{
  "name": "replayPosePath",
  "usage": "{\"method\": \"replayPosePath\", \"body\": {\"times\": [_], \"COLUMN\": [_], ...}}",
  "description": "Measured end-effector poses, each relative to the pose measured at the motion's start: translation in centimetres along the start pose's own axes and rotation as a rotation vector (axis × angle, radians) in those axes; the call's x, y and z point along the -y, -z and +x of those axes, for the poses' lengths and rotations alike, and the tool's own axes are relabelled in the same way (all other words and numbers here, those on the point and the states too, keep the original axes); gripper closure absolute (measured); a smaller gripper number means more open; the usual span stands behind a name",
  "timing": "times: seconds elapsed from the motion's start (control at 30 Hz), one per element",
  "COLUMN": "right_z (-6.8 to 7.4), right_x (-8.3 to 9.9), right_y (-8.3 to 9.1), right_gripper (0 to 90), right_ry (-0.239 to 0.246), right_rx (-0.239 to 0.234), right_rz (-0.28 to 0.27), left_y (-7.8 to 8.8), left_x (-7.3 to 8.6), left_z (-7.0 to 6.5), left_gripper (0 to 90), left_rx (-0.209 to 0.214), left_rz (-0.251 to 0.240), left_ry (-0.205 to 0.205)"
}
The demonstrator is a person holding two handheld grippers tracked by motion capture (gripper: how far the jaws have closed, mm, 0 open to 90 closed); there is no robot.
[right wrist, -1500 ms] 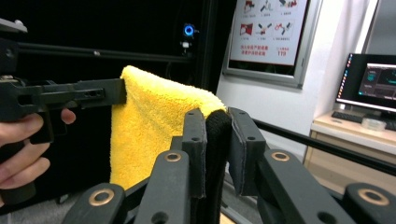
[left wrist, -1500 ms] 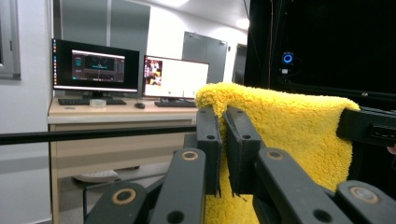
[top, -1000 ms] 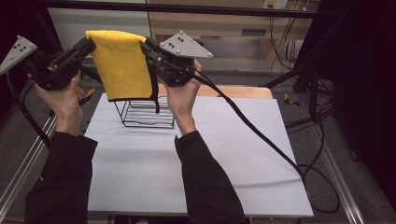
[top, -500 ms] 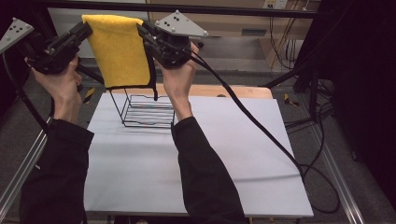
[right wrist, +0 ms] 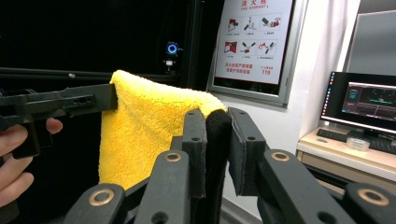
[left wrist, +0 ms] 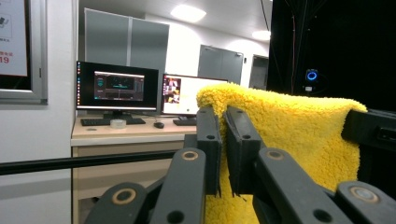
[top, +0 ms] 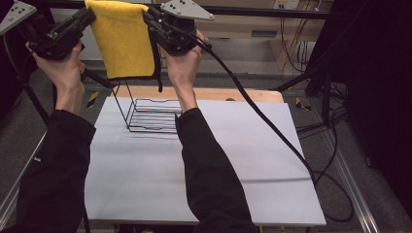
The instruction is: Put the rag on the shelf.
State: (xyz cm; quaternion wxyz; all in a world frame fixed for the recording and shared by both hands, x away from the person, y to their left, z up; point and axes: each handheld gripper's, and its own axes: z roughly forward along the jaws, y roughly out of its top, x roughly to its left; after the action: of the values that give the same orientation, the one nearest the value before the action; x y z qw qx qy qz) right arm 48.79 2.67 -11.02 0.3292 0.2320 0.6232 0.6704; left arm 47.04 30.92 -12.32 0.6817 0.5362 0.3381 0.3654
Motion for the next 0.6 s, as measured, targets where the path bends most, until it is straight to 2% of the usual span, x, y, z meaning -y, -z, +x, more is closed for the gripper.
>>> {"method": "replayPosePath", "body": {"times": [0.13,0.37,0.6], "right_z": [-0.4,-1.1,-1.9], "right_x": [-0.3,-0.2,-0.2], "right_y": [-0.7,-2.2,-3.5], "right_gripper": [78.3,78.4,78.3], "right_ry": [0.001,0.014,0.023], "right_rx": [0.004,0.021,0.024], "right_rz": [0.001,0.019,0.022], "left_y": [-0.6,-2.2,-3.1], "left_x": [-0.2,-0.1,0.2], "left_z": [0.5,1.2,2.0], "left_gripper": [84.4,84.4,84.4], "left_rx": [0.000,-0.024,-0.031], "left_rz": [0.005,0.022,0.019], "left_ry": [0.002,-0.001,-0.003]}}
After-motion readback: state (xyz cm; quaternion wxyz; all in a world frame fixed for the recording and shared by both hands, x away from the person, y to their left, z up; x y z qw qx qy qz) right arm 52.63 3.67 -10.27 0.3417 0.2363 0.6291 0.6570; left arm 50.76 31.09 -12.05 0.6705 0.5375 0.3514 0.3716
